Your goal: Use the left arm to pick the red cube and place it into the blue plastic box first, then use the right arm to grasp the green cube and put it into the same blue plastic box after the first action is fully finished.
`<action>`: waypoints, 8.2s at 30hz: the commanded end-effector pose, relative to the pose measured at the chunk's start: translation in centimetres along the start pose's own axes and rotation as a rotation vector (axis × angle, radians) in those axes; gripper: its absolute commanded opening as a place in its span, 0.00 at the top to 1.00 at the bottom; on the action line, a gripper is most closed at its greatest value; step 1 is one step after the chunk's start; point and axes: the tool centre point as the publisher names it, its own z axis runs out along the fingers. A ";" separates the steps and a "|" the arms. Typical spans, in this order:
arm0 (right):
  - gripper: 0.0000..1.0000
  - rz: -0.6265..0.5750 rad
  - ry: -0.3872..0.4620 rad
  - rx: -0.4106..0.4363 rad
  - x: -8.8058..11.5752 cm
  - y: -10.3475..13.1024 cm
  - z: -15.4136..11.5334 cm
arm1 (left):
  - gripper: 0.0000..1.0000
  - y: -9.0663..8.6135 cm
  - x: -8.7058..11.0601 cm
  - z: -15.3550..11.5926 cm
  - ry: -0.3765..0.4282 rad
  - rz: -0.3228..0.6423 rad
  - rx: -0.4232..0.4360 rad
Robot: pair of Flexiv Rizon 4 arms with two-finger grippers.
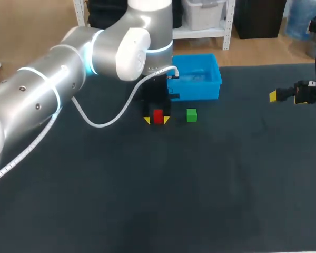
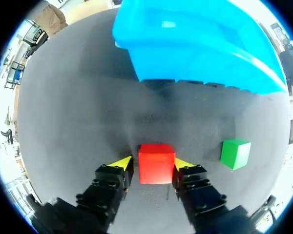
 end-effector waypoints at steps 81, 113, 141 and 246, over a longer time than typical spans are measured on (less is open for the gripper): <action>0.00 0.000 0.001 0.001 0.0 0.0 0.0 | 1.00 0.1 -6.4 -15.8 -0.242 0.221 0.122; 0.00 0.000 0.001 0.001 0.0 0.0 0.0 | 1.00 -3.9 -14.2 -16.2 -0.333 0.258 0.166; 0.00 0.000 0.001 0.001 0.0 0.0 0.0 | 1.00 -5.3 -17.8 -12.8 -0.356 0.255 0.235; 0.00 0.000 0.001 0.001 0.0 0.0 0.0 | 0.00 6.1 -3.1 -15.1 -0.440 0.419 0.353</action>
